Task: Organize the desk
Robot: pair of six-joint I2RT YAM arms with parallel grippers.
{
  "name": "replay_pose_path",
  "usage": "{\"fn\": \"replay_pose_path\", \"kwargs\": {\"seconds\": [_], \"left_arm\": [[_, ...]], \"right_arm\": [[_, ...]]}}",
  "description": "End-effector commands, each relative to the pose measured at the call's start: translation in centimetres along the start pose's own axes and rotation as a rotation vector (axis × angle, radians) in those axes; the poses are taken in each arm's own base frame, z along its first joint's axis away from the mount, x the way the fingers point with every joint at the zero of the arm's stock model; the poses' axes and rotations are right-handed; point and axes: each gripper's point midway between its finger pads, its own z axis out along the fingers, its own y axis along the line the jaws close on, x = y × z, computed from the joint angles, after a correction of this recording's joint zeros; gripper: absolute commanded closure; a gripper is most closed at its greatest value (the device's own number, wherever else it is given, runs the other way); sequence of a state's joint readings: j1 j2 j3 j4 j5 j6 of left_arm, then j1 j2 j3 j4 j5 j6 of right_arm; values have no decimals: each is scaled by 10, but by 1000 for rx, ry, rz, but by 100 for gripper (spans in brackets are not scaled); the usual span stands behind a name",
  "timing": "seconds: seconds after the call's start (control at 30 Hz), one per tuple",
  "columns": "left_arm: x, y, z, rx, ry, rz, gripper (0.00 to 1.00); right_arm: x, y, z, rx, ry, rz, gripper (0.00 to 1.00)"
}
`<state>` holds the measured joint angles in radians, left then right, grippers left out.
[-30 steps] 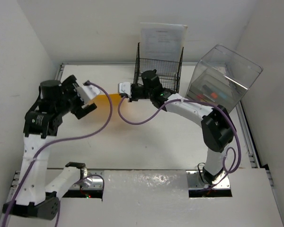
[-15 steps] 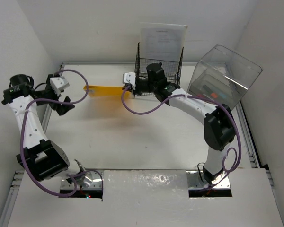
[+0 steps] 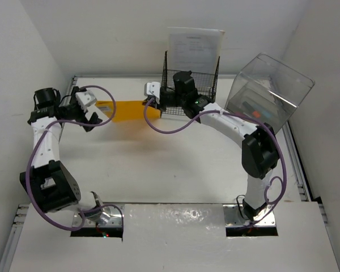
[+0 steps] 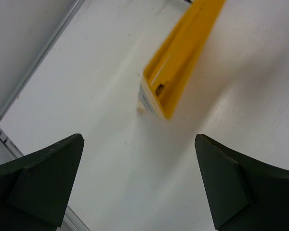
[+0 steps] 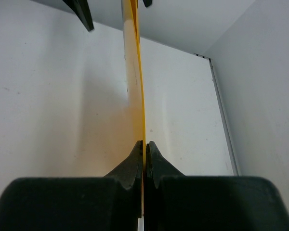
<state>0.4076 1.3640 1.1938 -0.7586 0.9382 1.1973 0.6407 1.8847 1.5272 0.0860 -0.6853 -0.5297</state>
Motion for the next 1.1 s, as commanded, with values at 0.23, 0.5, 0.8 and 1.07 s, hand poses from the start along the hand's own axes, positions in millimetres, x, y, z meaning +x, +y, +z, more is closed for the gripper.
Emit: {"fn": "replay_pose_path", "kwargs": {"seconds": [0.23, 0.5, 0.8, 1.07], "left_arm": [[-35, 15, 45, 96, -157, 87, 0], [-43, 3, 59, 206, -217, 6, 43], [-45, 1, 52, 209, -134, -62, 100], [-114, 11, 6, 19, -231, -7, 100]], "right_arm": [[-24, -15, 7, -22, -57, -55, 100], [-18, -14, 12, -39, -56, -46, 100], [-30, -20, 14, -19, -101, -20, 100], [-73, -37, -16, 144, -200, 20, 5]]}}
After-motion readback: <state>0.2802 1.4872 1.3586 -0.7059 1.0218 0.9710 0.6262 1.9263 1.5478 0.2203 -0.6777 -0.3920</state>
